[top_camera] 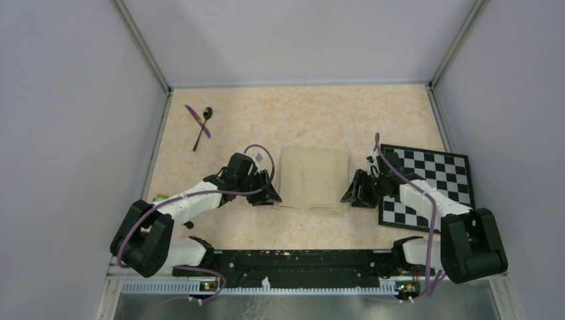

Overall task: Fold the napkin into a case and place the utensils inside
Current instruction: Smooth out the square-folded napkin at the center of the board.

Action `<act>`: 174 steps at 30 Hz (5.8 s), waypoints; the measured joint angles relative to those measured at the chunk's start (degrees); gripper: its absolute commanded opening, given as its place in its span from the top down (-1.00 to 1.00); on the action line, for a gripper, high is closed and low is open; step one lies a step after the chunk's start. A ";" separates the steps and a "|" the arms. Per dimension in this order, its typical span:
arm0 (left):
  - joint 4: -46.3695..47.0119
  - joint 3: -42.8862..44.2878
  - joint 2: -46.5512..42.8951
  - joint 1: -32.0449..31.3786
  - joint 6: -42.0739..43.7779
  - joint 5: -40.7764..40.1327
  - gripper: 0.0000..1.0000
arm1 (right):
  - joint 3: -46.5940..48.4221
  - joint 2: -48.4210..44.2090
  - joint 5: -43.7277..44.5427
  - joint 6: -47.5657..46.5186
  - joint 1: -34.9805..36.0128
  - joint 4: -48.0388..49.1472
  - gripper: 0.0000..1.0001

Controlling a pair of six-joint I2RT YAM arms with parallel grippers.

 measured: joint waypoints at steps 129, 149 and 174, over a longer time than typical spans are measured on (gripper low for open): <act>-7.63 -5.60 -6.56 -1.81 2.29 -4.87 0.16 | -7.04 -8.26 -3.91 4.61 2.93 -1.14 0.13; 1.51 -4.59 2.60 -1.81 2.05 -2.56 0.43 | -9.25 0.37 -10.10 8.68 3.91 11.96 0.35; 4.11 -7.76 -0.15 -1.77 -0.42 0.83 0.93 | 22.40 37.79 -12.09 23.08 24.33 40.94 1.00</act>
